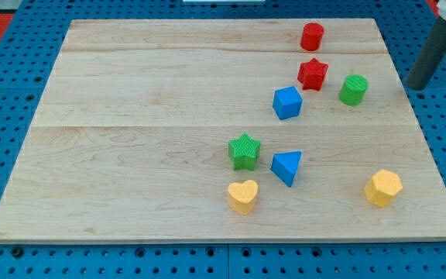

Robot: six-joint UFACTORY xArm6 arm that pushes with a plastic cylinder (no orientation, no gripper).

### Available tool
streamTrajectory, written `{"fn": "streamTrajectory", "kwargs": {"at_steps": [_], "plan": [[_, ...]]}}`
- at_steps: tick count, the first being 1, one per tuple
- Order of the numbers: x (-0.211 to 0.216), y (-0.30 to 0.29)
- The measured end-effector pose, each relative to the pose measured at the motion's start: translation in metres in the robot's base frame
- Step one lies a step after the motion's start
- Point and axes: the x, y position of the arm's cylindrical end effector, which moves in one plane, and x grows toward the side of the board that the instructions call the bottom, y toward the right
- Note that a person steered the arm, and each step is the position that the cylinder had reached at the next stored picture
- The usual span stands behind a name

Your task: Push green circle closer to red star

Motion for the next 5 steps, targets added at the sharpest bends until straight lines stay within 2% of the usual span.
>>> {"fn": "streamTrajectory", "kwargs": {"at_steps": [2,5], "plan": [[-0.004,-0.005],[-0.025,-0.047]]}}
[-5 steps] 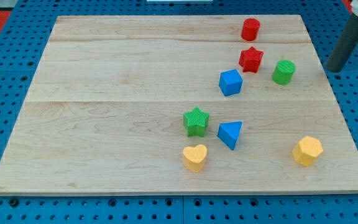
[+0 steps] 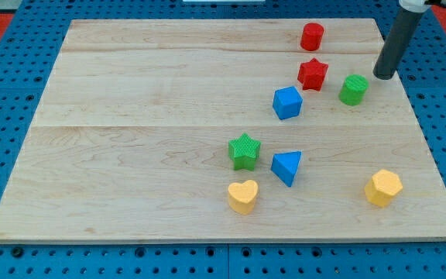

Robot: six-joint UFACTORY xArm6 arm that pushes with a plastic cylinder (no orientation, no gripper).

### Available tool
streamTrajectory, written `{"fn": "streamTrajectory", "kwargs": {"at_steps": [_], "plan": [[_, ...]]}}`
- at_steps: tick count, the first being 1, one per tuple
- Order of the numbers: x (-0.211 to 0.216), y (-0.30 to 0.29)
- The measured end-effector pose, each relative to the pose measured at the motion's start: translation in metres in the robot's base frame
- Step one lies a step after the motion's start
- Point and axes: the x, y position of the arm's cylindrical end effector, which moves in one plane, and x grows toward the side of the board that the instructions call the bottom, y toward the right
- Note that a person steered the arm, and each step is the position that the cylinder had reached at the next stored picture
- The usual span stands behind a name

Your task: Push green circle closer to red star

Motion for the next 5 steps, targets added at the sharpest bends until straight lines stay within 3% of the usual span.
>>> {"fn": "streamTrajectory", "kwargs": {"at_steps": [2,5], "plan": [[0.001,0.006],[0.053,-0.015]]}}
